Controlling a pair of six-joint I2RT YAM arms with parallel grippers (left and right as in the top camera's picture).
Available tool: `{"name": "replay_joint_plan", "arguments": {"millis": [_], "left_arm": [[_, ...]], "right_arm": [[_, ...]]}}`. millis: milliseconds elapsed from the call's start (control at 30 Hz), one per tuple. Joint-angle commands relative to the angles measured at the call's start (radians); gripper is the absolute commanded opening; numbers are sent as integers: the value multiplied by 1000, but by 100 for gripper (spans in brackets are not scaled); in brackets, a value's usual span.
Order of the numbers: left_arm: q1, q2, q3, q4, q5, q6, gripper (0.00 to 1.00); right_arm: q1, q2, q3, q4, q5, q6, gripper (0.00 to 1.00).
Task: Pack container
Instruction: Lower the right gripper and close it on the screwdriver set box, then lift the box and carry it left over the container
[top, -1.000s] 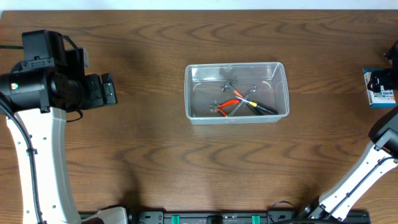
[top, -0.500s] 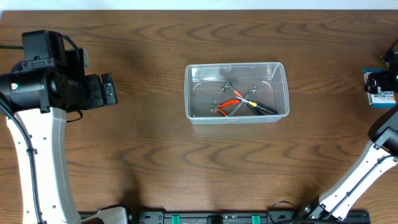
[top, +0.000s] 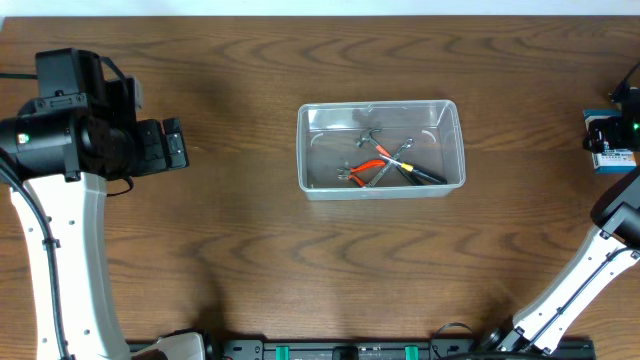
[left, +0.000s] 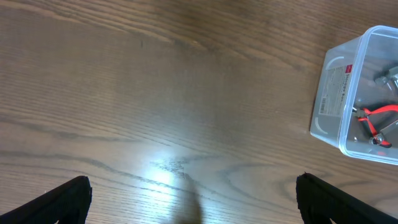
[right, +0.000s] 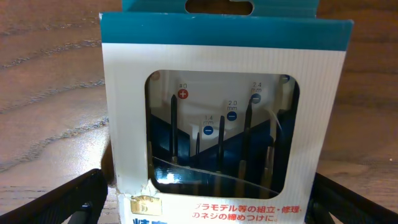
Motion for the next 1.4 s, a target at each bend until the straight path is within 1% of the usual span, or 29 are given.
{"name": "replay_joint_plan", "arguments": {"millis": [0,300,333,433,533,600,733,800,1067,1233,1367], "left_arm": [[4,3,17,-3,-8,-5,98],[4,3,17,-3,-8,-5,98],[4,3,17,-3,-8,-5,98],[5,3,17,-3,-8,-5,98],[5,3,17,-3,-8,-5,98],[5,3,17,-3,-8,-5,98],[5,3,17,-3,-8,-5,98],[5,3,17,-3,-8,-5,98],[5,3,17,-3,-8,-5,98],[4,3,17,-3,-8,-5,98],[4,3,17,-4,-8,-5,98]], "right_arm": [[-1,7,15,3,-5,12,99],[-1,11,14,-2,19,34,99],[-1,11,14,-1,19,39,97],[-1,11,14,-2,19,42,85],[-1,11,15,1,19,58,76],[-1,11,15,0,19,68,73],[1,8,16,-2,18,82,72],[6,1,17,-7,19,82,67],[52,-66,68,-21,13,82,68],[113,-124,148,-74,-53,81,67],[176,-175,188,-97,-52,74,67]]}}
